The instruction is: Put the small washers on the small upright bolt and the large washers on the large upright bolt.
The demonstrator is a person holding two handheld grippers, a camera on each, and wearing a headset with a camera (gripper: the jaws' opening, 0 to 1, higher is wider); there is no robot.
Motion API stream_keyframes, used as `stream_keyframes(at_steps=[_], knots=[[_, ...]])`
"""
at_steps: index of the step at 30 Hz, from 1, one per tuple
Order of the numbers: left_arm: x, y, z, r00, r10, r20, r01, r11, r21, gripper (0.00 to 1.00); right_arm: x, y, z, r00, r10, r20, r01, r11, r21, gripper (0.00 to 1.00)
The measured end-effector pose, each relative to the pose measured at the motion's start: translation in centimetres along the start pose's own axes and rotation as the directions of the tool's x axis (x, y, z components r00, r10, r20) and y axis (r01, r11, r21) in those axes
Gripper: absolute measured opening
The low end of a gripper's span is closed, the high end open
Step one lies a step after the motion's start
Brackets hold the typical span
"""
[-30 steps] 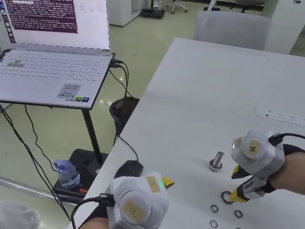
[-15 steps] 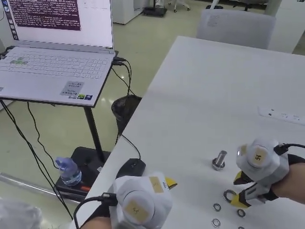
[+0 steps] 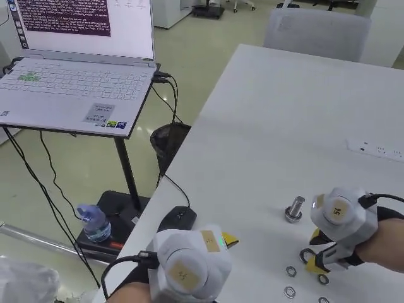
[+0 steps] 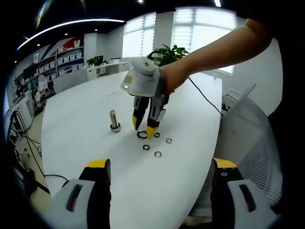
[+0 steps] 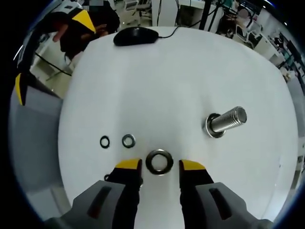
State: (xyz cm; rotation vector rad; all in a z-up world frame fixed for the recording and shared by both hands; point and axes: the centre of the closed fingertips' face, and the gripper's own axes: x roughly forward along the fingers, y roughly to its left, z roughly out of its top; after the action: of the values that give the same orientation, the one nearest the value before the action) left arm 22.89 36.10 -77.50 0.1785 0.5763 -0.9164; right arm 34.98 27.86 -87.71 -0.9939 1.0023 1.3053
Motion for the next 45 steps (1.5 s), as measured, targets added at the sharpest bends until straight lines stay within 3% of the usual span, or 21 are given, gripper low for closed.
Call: stream_keyframes(at_steps=[14,26,31,45], knots=[[0.03,0.04,-0.09,1.0,-0.002,0.001,0.002,1.0,-0.008,0.84,0.01,-0.03,-0.14,0.9999,0.003,-0.016,-0.003,1.0,-0.005,0.28],[0.14,-0.19,0.02,1.0,-0.008,0.004,0.008,1.0,-0.009,0.81,0.1,0.06,-0.22,0.9979,-0.007,-0.064,0.005,1.0,-0.031,0.23],[0.08,-0.18,0.19,1.0,-0.007,0.006,0.007,1.0,-0.009,0.81,0.0,-0.13,-0.23,0.9991,-0.005,-0.043,0.004,1.0,-0.014,0.21],[-0.06,-0.21,0.16,1.0,-0.002,0.0,0.002,1.0,-0.007,0.8,-0.55,-0.09,-0.45,0.9973,0.009,-0.073,-0.009,1.0,0.006,0.21]])
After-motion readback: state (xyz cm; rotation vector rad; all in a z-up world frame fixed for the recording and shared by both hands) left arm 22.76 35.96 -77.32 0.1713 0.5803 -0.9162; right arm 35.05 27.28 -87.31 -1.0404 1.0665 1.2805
